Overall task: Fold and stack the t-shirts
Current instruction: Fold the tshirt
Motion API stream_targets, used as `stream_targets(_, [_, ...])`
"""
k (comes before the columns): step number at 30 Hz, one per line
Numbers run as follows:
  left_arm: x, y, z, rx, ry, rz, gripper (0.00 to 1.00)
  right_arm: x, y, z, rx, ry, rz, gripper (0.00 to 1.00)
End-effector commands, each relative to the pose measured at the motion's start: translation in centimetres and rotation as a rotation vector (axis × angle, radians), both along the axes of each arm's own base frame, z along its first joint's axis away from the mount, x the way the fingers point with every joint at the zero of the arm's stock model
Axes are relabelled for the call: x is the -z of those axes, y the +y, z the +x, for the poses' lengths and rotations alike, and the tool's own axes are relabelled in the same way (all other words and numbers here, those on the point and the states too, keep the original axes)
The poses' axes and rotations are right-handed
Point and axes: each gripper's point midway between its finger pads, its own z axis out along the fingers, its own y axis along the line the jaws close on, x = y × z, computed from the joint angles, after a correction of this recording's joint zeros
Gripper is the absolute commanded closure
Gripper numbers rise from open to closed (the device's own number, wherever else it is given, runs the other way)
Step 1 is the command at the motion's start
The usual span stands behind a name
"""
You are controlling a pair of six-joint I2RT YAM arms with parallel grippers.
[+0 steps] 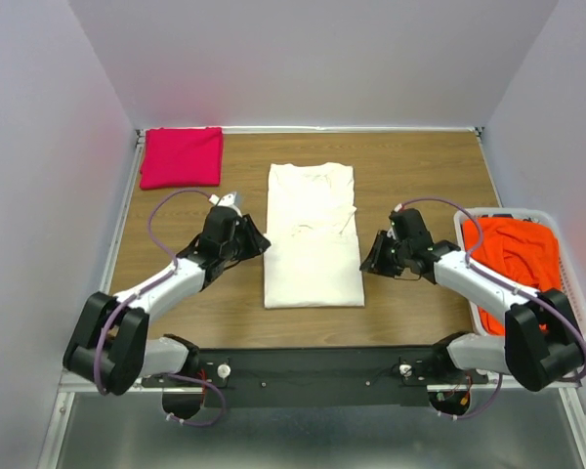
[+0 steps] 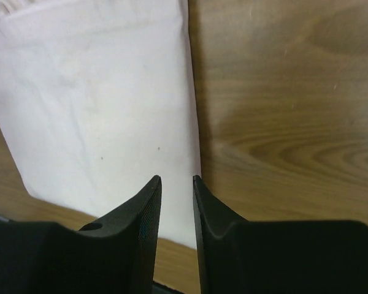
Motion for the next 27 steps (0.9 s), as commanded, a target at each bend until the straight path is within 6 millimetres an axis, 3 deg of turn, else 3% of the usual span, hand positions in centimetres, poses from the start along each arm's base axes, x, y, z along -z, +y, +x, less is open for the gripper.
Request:
stream_targets(1, [2.6, 1.2, -5.0, 0.02, 0.137, -0.006, 0.58, 0.7, 0.7, -4.4, -0.025, 0.132, 0.105, 0.66])
stream_targets(7, [3.8, 1.5, -9.3, 0.04, 0.228, -0.039, 0.56, 2.4, 0.7, -7.8, -0.039, 0.236, 0.152, 0.59])
stream_targets(10, [4.9, 1.0, -11.4, 0.061, 0.276, -0.041, 0.48, 3.0, 0.7, -8.7, -0.036, 0.277, 0.162, 0.54])
stream_targets(14, [5.6, 0.1, -13.6, 0.093, 0.339, -0.032, 0.47, 3.7, 0.5, -9.1, -0.028, 0.302, 0.153, 0.54])
stream_targets(27, [6.6, 0.7, -15.5, 0.051, 0.403, -0.014, 0.48, 4.7, 0.0, -9.8, -0.004, 0.331, 0.134, 0.55])
